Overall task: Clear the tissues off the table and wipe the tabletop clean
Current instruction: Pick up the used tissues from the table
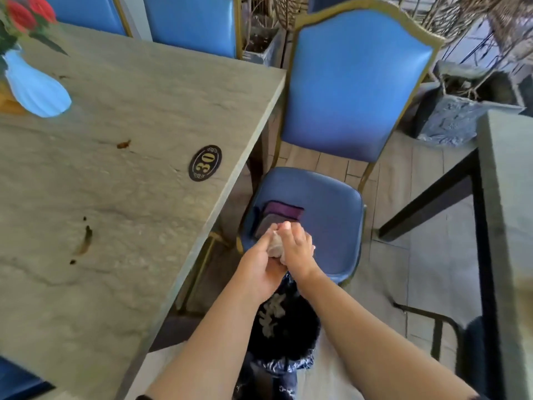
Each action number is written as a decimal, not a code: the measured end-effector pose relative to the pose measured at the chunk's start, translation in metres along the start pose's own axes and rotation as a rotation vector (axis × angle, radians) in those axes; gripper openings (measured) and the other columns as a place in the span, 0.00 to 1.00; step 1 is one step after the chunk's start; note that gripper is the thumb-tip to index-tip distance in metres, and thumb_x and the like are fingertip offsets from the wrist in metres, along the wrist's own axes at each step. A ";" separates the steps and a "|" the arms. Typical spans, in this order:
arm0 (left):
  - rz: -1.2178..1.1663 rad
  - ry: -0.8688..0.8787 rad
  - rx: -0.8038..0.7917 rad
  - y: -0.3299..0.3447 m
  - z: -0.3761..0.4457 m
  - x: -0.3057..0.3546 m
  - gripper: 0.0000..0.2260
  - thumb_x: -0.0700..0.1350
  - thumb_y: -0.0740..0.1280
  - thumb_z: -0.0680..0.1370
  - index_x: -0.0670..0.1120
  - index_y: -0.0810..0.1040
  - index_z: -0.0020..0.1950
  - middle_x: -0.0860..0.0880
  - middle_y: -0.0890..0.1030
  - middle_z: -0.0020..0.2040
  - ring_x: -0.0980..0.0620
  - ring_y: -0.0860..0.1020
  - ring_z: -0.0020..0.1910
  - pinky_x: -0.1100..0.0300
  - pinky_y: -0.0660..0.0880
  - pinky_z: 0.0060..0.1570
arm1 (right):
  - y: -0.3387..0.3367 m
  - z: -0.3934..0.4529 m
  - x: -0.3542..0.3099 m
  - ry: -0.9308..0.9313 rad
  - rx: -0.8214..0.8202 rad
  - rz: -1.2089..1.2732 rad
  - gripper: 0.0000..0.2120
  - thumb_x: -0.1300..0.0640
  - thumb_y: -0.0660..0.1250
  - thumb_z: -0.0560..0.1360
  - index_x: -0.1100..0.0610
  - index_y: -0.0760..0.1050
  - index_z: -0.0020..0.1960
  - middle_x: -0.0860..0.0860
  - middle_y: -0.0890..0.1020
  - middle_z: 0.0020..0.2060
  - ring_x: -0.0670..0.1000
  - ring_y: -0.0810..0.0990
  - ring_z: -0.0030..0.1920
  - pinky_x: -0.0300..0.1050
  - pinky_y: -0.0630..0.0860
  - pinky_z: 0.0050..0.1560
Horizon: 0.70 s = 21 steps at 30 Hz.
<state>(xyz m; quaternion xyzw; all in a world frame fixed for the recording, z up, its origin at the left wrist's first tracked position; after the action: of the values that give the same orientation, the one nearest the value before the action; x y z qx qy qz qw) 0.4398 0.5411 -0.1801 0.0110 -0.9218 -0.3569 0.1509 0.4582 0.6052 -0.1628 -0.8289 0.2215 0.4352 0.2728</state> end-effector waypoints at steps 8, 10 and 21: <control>0.428 -0.051 0.066 -0.083 0.041 -0.044 0.14 0.37 0.58 0.82 0.44 0.77 0.65 0.47 0.85 0.49 0.50 0.81 0.52 0.57 0.77 0.58 | 0.032 0.008 0.117 0.194 -0.111 0.067 0.33 0.21 0.41 0.68 0.36 0.74 0.55 0.45 0.64 0.71 0.50 0.50 0.78 0.62 0.44 0.76; 0.502 -0.042 0.151 -0.117 0.058 -0.050 0.14 0.36 0.58 0.82 0.43 0.76 0.64 0.47 0.81 0.51 0.52 0.78 0.46 0.61 0.77 0.52 | 0.039 0.018 0.153 0.231 -0.123 0.118 0.36 0.18 0.41 0.63 0.37 0.78 0.47 0.48 0.71 0.69 0.55 0.60 0.75 0.63 0.53 0.74; 0.785 -0.101 0.550 -0.253 0.128 -0.083 0.20 0.44 0.65 0.79 0.55 0.70 0.71 0.55 0.73 0.59 0.52 0.72 0.54 0.52 0.73 0.53 | 0.049 0.044 0.301 0.410 -0.066 0.146 0.12 0.51 0.56 0.82 0.54 0.75 0.58 0.44 0.77 0.48 0.43 0.75 0.49 0.46 0.73 0.55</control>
<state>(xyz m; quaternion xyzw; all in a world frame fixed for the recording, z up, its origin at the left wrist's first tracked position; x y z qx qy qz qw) 0.4599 0.4472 -0.4595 -0.3156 -0.9227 -0.0163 0.2209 0.5594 0.5576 -0.4497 -0.8903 0.3175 0.2831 0.1626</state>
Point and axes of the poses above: each hand's wrist, its own z-axis towards the middle knuckle, its own y-axis out of the palm, x = y × z, the point moved 10 cm from there along z, towards the middle knuckle
